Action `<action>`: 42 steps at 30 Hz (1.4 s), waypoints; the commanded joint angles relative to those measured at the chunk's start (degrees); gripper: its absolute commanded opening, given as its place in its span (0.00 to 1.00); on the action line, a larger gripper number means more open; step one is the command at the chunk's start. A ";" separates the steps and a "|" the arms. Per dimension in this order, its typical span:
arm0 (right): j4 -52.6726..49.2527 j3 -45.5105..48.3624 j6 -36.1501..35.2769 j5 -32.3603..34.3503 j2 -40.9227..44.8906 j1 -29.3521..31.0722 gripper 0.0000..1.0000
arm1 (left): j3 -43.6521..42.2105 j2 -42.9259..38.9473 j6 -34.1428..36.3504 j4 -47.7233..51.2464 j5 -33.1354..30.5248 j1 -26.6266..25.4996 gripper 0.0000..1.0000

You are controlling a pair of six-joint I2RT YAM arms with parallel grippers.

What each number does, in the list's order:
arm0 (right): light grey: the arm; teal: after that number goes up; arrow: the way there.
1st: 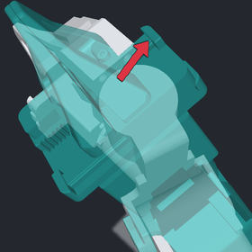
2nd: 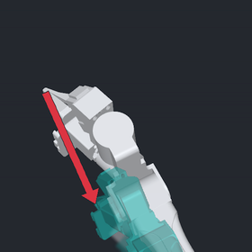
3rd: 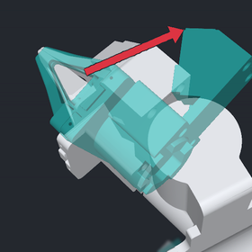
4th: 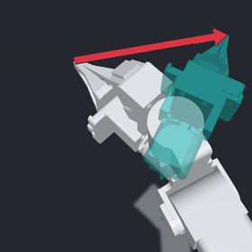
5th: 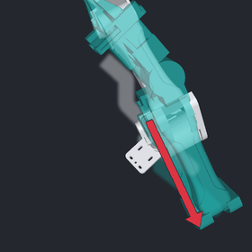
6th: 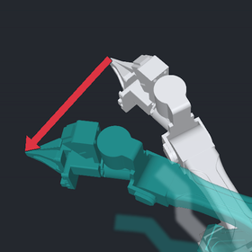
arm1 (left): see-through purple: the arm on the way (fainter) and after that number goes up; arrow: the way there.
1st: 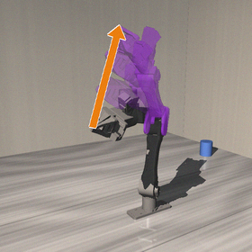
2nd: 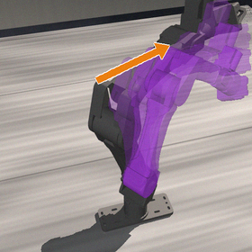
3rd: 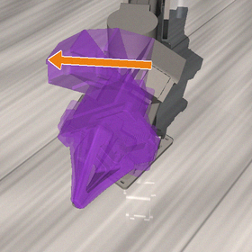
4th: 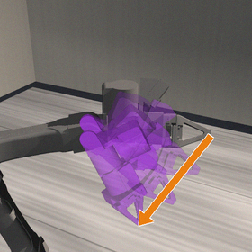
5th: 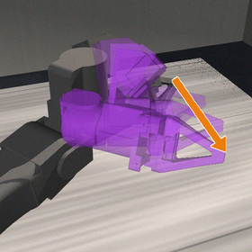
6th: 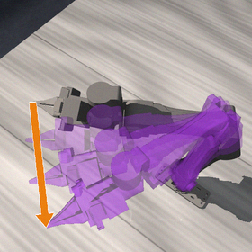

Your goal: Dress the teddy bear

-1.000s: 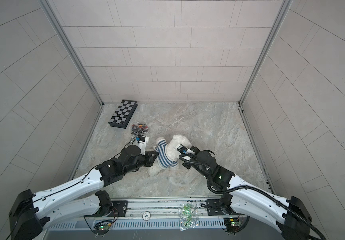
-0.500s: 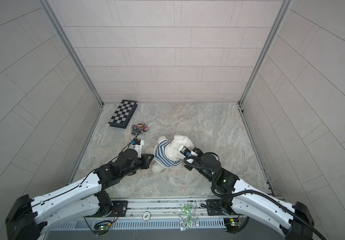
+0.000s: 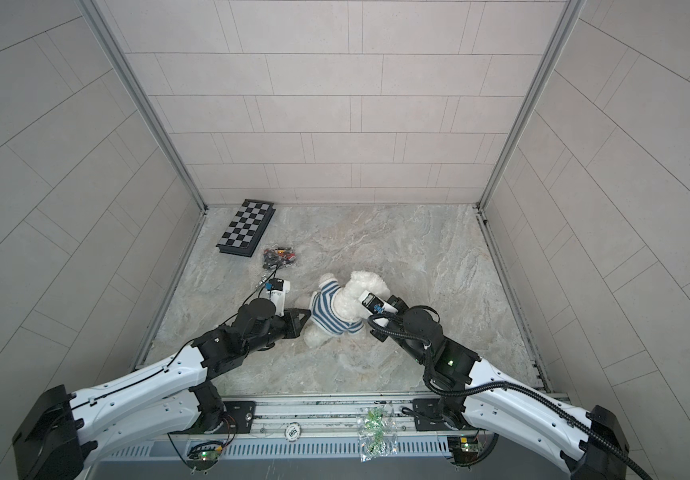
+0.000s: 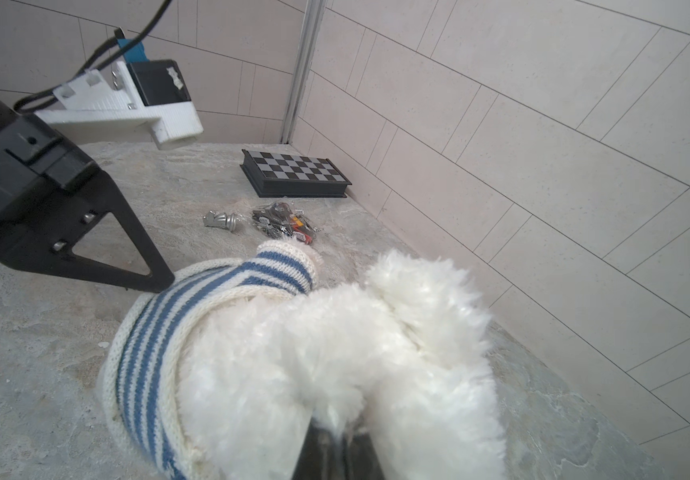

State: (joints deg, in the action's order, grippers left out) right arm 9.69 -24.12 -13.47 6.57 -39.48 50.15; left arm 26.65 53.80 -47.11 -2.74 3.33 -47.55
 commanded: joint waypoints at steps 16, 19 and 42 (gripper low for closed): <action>2.85 -1.39 2.37 3.67 0.64 0.58 0.00 | -0.10 0.69 -3.51 -5.89 -6.36 -11.53 0.36; 2.93 -1.47 2.57 3.54 0.97 0.73 0.00 | 1.39 3.03 -3.77 -5.72 -7.08 -11.61 0.35; 1.25 -1.55 1.77 4.90 2.58 1.08 0.00 | -2.27 6.76 -6.52 4.09 -9.62 -8.10 0.00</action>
State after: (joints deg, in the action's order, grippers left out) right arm 8.08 -24.47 -11.35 9.41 -38.37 51.27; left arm 26.28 60.42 -54.04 -6.04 -4.23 -56.69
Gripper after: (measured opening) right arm 0.061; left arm 0.041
